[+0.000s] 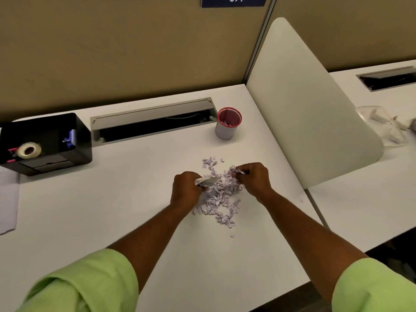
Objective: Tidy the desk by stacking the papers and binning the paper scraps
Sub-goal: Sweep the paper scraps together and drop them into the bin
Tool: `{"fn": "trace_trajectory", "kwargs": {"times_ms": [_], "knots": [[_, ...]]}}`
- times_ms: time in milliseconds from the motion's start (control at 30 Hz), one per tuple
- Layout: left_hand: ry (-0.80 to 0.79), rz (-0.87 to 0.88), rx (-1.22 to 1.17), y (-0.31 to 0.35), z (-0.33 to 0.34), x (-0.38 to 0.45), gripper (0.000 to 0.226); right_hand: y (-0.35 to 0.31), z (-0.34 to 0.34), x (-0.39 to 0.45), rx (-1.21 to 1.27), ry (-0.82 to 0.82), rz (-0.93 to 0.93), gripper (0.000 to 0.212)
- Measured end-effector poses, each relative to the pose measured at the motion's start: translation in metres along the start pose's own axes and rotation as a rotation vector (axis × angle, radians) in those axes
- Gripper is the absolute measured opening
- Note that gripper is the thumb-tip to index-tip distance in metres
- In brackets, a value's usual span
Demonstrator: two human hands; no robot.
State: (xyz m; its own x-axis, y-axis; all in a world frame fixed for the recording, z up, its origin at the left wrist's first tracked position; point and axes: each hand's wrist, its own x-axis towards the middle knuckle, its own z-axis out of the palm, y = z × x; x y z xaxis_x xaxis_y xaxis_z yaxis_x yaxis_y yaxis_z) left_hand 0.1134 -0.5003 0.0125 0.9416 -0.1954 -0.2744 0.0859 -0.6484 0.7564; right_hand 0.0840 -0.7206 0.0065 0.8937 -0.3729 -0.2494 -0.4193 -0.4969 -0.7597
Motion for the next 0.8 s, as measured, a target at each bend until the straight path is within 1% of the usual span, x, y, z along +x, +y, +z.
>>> {"fn": "trace_trajectory", "kwargs": {"times_ms": [100, 167, 300, 433, 533, 600, 700, 800], "knots": [[0.007, 0.007, -0.048, 0.008, -0.001, 0.002, 0.014, -0.010, -0.006, -0.002, 0.271, -0.004, 0.098, 0.005], [0.022, 0.008, -0.084, 0.017, 0.000, 0.008, 0.018, -0.018, -0.012, 0.002, 0.390, -0.007, 0.122, 0.009], [0.082, -0.011, -0.157, 0.039, 0.002, 0.024, 0.019, -0.031, -0.027, 0.022, 0.475, -0.035, 0.111, 0.007], [0.149, -0.052, -0.203, 0.062, 0.007, 0.043, 0.018, -0.040, -0.046, 0.070, 0.473, -0.038, 0.062, 0.010], [0.193, -0.078, -0.206, 0.072, 0.010, 0.059, 0.015, -0.050, -0.055, 0.114, 0.382, 0.017, 0.003, 0.007], [0.220, -0.108, -0.232, 0.077, 0.012, 0.067, 0.014, -0.057, -0.056, 0.141, 0.252, 0.039, -0.081, 0.005], [0.246, -0.130, -0.252, 0.084, 0.015, 0.081, 0.017, -0.064, -0.051, 0.174, -0.103, 0.046, -0.281, 0.012], [0.269, -0.156, -0.275, 0.091, 0.017, 0.094, 0.021, -0.069, -0.045, 0.193, -0.382, -0.040, -0.367, 0.017]]}}
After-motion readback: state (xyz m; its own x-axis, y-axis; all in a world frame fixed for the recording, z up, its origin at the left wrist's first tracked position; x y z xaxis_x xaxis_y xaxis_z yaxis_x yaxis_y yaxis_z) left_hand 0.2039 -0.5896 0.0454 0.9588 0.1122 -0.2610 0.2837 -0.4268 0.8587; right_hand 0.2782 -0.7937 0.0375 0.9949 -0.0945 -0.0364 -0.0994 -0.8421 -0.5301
